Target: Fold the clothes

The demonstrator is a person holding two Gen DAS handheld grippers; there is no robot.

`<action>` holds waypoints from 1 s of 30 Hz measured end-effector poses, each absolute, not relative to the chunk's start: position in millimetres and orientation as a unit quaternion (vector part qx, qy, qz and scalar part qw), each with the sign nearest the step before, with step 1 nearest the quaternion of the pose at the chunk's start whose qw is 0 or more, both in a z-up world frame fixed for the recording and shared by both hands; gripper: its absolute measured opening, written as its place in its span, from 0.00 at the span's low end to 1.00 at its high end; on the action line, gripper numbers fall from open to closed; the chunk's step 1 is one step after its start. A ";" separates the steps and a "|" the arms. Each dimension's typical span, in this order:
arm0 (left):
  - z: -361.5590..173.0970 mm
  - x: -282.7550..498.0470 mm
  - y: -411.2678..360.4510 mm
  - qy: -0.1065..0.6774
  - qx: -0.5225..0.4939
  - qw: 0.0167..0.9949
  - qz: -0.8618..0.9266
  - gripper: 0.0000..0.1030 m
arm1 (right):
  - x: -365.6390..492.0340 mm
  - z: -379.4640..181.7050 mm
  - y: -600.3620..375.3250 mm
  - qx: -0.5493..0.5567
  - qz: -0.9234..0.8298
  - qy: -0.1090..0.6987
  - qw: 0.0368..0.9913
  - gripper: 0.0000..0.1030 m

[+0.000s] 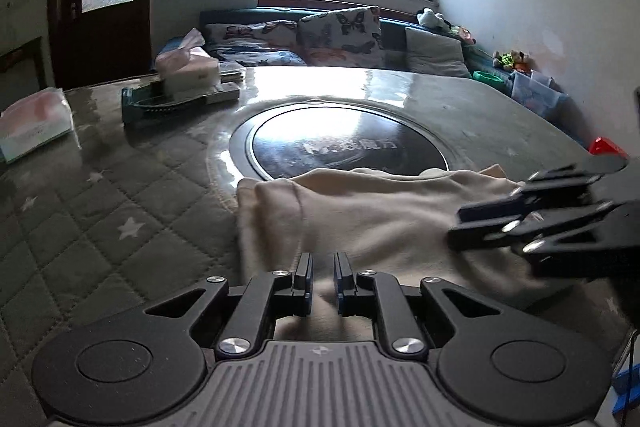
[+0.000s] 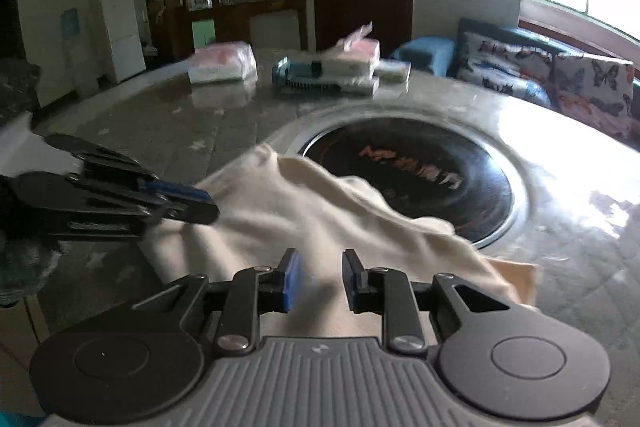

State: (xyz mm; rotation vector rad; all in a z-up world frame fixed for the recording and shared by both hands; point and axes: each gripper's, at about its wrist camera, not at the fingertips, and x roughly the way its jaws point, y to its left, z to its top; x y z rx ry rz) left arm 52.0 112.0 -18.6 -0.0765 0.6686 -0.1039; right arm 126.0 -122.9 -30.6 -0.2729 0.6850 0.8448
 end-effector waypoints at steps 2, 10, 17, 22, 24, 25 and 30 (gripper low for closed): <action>-15.7 52.2 113.4 0.328 -0.040 0.942 -0.053 0.13 | 128.8 -33.2 -117.9 -0.130 0.401 0.328 0.845 0.21; -5.8 85.4 108.0 0.319 -0.038 0.945 -0.059 0.13 | 152.7 -23.4 -124.2 -0.108 0.366 0.331 0.863 0.21; -16.6 121.5 117.1 0.342 -0.037 0.939 -0.032 0.13 | 194.3 -36.3 -125.4 -0.085 0.322 0.364 0.870 0.21; -20.4 126.5 124.0 0.346 -0.048 0.937 -0.030 0.13 | 196.8 -37.8 -121.9 -0.092 0.320 0.363 0.870 0.22; -17.7 123.7 125.8 0.343 -0.049 0.938 -0.026 0.13 | 192.4 -33.4 -122.5 -0.093 0.322 0.357 0.872 0.23; -16.0 121.1 127.5 0.341 -0.048 0.938 -0.023 0.14 | 188.4 -30.1 -122.4 -0.096 0.324 0.351 0.873 0.23; -7.9 107.6 137.1 0.333 -0.049 0.942 -0.006 0.37 | 160.7 -14.7 -116.4 -0.115 0.355 0.329 0.867 0.33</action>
